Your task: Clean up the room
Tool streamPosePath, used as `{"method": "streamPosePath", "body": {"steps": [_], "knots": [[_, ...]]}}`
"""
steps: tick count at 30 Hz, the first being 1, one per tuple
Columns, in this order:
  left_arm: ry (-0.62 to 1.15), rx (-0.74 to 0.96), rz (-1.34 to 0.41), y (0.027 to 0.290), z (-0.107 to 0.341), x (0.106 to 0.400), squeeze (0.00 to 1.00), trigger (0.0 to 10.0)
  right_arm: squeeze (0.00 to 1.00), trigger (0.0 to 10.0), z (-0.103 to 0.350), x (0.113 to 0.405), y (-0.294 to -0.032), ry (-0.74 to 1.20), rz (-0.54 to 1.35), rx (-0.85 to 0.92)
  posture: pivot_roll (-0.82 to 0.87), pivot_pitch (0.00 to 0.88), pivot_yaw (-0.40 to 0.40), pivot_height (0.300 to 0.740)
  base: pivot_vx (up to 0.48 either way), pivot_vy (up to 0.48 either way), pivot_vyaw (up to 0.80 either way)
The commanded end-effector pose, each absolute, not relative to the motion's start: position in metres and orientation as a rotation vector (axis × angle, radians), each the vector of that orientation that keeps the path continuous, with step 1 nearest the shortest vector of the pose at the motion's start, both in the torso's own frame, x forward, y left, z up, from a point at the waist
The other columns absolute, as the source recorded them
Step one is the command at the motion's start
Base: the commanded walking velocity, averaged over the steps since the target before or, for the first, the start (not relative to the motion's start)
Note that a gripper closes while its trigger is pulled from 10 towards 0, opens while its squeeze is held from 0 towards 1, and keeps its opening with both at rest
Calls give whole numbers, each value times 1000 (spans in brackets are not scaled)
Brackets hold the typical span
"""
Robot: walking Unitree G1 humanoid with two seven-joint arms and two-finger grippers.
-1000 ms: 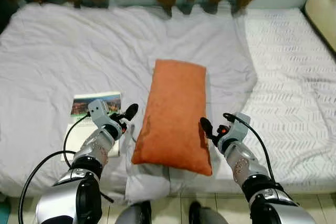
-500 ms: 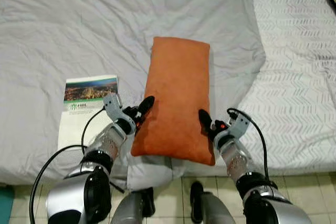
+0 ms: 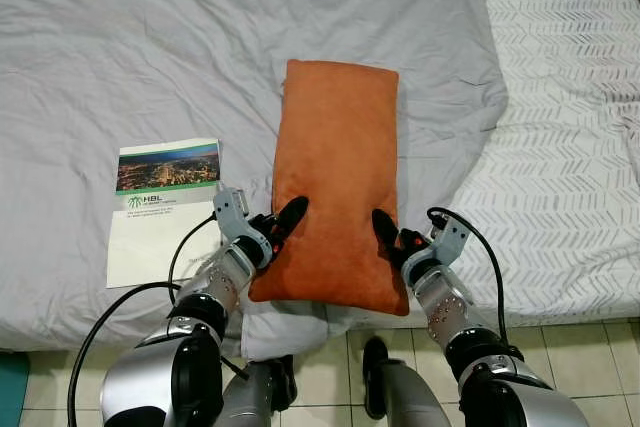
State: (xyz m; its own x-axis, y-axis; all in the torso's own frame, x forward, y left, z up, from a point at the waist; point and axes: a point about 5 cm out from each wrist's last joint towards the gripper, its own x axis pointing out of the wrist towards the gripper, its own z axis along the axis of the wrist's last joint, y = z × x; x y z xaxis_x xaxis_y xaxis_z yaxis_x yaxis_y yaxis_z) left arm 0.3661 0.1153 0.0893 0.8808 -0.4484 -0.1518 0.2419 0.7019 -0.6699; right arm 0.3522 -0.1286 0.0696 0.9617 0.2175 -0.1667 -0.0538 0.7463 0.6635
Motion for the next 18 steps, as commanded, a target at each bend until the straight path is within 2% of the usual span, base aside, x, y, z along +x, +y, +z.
{"method": "streamPosePath", "body": {"steps": [1,11,18], "knots": [[460,-687,-436,94,62,347,0,0,0,0,50,339,-105,362,200,760,-145,476,12,740,0,0,0],[471,-614,-462,91,59,345,0,0,0,0,42,333,-97,407,228,774,-137,459,19,740,0,0,0],[483,-528,-529,90,50,336,0,0,0,0,41,330,-90,414,290,723,-150,433,24,740,0,0,0]]}}
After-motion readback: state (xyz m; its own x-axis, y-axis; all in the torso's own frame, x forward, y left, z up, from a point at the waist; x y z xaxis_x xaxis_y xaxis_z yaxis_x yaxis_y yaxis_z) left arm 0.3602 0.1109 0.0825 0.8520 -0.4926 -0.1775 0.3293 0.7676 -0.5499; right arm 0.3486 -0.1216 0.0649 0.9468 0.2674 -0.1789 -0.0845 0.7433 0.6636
